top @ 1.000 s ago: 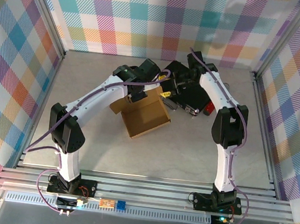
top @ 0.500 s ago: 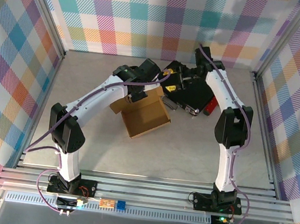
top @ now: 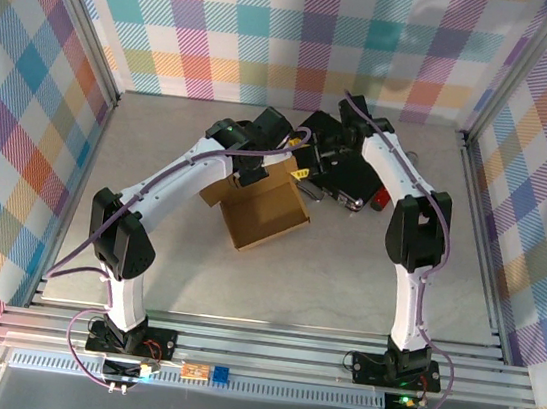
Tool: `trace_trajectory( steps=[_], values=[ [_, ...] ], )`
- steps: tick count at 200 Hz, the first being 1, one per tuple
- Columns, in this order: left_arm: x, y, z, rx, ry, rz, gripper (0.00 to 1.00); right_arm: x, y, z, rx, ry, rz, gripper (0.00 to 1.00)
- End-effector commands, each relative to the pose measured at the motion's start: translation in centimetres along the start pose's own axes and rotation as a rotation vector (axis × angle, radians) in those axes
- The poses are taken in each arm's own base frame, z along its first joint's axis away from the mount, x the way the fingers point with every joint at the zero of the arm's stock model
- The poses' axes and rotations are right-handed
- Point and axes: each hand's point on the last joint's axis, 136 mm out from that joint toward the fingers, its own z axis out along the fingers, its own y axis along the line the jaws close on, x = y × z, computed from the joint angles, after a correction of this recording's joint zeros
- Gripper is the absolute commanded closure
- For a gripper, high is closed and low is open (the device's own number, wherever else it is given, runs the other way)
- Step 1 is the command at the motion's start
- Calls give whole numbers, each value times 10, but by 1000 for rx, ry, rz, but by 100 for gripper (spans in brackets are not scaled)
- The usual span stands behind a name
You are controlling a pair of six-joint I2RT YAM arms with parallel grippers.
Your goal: Fold the paper box
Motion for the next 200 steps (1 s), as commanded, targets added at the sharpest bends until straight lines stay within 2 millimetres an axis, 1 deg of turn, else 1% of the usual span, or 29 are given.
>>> trace_trajectory(
  steps=[1,28,46,60,91,123,138,147,159,174,187,200],
  values=[
    [-13,6,-15,-20,-60,-17,100,21,5,-1,-16,41,-5,41],
    [-16,4,-18,-22,-72,-5,100,23,2,6,-7,56,3,41],
    [-15,1,-16,-27,-65,8,100,24,3,5,-10,64,12,41],
    [-13,0,-15,-27,-57,13,100,27,8,-6,-27,30,-9,41],
    [-11,-1,-15,-27,-54,13,100,29,19,-39,-94,-35,-28,39],
    [-10,-3,-12,-22,-48,16,100,38,32,-57,-139,-24,-40,39],
    [-11,-3,-13,-22,-50,13,100,36,35,-63,-154,-41,-41,38],
    [-12,-2,-13,-23,-54,10,100,29,36,-67,-162,-52,-35,38],
    [-12,-2,-14,-25,-56,10,100,21,37,-66,-165,-55,-27,38],
    [-13,-1,-15,-25,-59,9,100,11,37,-58,-152,-53,-13,39],
    [-14,-1,-15,-25,-59,8,100,4,36,-50,-144,-42,-2,39],
    [-14,-1,-15,-23,-60,6,100,2,35,-43,-133,-36,5,39]
  ],
)
